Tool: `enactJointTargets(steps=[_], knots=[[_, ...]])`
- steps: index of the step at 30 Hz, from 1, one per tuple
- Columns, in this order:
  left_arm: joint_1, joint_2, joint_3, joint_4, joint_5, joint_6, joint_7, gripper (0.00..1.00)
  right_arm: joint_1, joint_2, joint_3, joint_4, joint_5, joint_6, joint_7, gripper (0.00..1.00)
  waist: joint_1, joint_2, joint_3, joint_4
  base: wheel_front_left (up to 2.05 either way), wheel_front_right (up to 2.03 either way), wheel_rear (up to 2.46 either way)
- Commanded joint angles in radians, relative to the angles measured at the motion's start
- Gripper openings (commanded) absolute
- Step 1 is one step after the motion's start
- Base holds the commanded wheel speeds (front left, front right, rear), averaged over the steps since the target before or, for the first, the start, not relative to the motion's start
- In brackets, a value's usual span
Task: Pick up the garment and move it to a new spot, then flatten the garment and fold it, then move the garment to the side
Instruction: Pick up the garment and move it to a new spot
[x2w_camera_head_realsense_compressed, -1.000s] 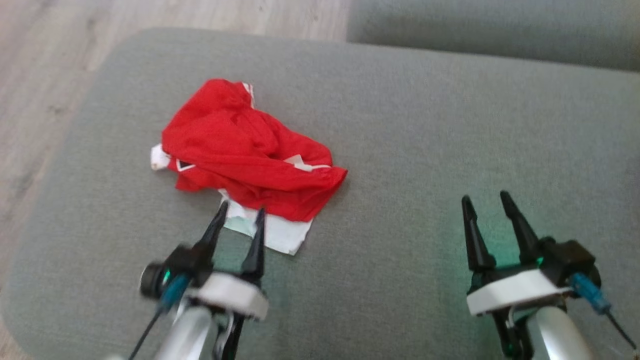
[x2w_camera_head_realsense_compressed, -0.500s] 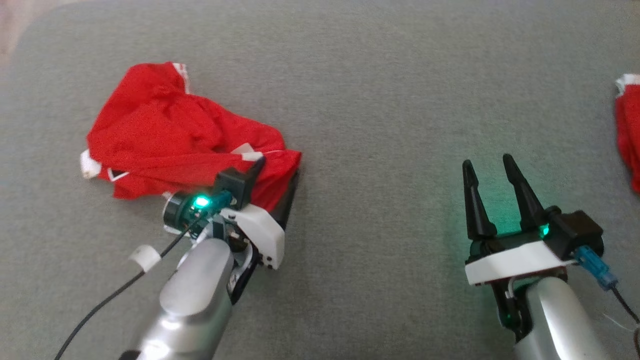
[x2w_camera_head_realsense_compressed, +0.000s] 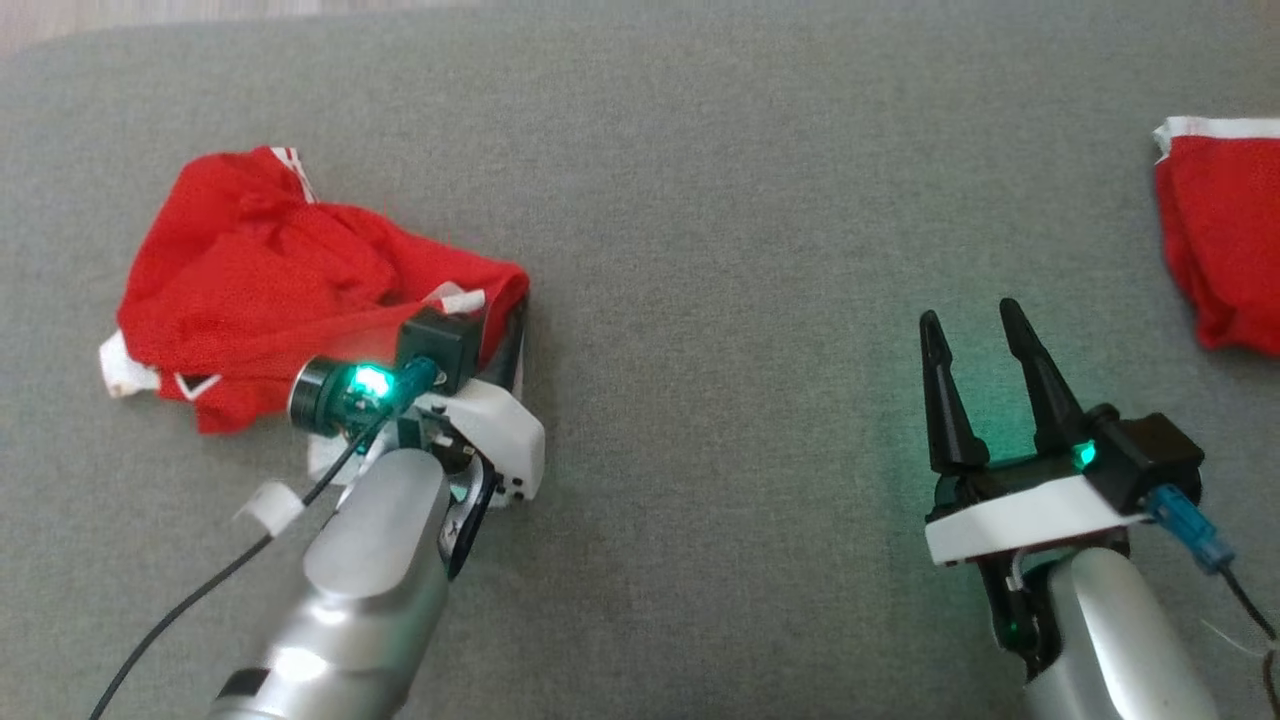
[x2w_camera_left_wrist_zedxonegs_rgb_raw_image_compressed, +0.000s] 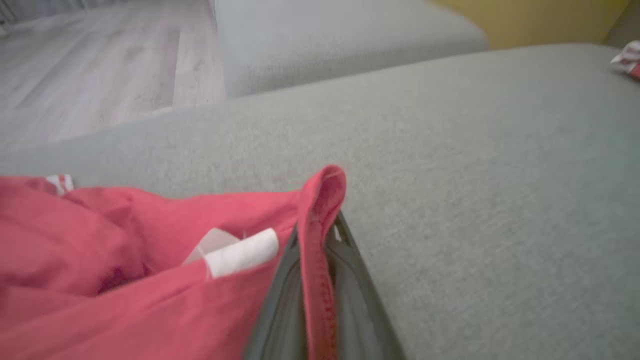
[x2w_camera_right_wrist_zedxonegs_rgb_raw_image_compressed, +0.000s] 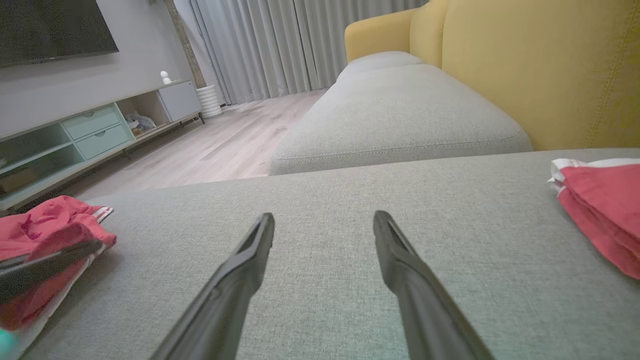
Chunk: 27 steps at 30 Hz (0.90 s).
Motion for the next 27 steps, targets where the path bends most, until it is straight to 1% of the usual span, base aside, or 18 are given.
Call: enactJointTargets(steps=[1, 6, 11, 15, 16, 21, 27], knots=[[-0.040, 0.022, 0.027, -0.048, 0.000, 0.000, -0.043, 0.00, -0.013, -0.003, 0.026, -0.022, 0.007, -0.002, -0.011, 1.00, 0.0000, 0.0000, -0.020, -0.005, 0.00, 0.00, 0.00], [-0.068, 0.033, 0.022, -0.143, 0.008, -0.014, -0.146, 0.00, -0.005, -0.003, 0.032, -0.012, 0.014, -0.002, -0.011, 1.00, 0.0000, 0.0000, -0.067, -0.013, 0.00, 0.00, 0.00], [-0.101, 0.055, 0.022, -0.320, 0.026, -0.025, -0.185, 0.00, 0.003, -0.003, 0.038, -0.004, 0.023, -0.002, -0.011, 1.00, 0.0000, 0.0000, -0.110, -0.033, 0.00, 0.00, 0.00], [-0.128, 0.080, 0.028, -0.491, 0.048, -0.028, -0.192, 0.00, 0.009, -0.003, 0.038, -0.002, 0.032, -0.002, -0.011, 1.00, 0.0000, 0.0000, -0.133, -0.058, 0.00, 0.00, 0.00], [-0.128, 0.080, 0.028, -0.491, 0.048, -0.028, -0.192, 0.00, 0.009, -0.003, 0.038, -0.002, 0.032, -0.002, -0.011, 1.00, 0.0000, 0.0000, -0.133, -0.058, 0.00, 0.00, 0.00], [-0.163, 0.113, 0.044, -0.666, 0.059, -0.034, -0.194, 0.00, 0.016, -0.003, 0.035, -0.004, 0.048, -0.002, -0.011, 1.00, 0.0000, 0.0000, -0.158, -0.095, 0.00, 0.00, 0.00], [-0.210, 0.142, 0.034, -0.761, 0.059, -0.046, -0.147, 0.00, 0.018, -0.003, 0.026, -0.014, 0.070, -0.002, -0.011, 1.00, 0.0000, 0.0000, -0.157, -0.139, 0.00, 0.00, 0.00]])
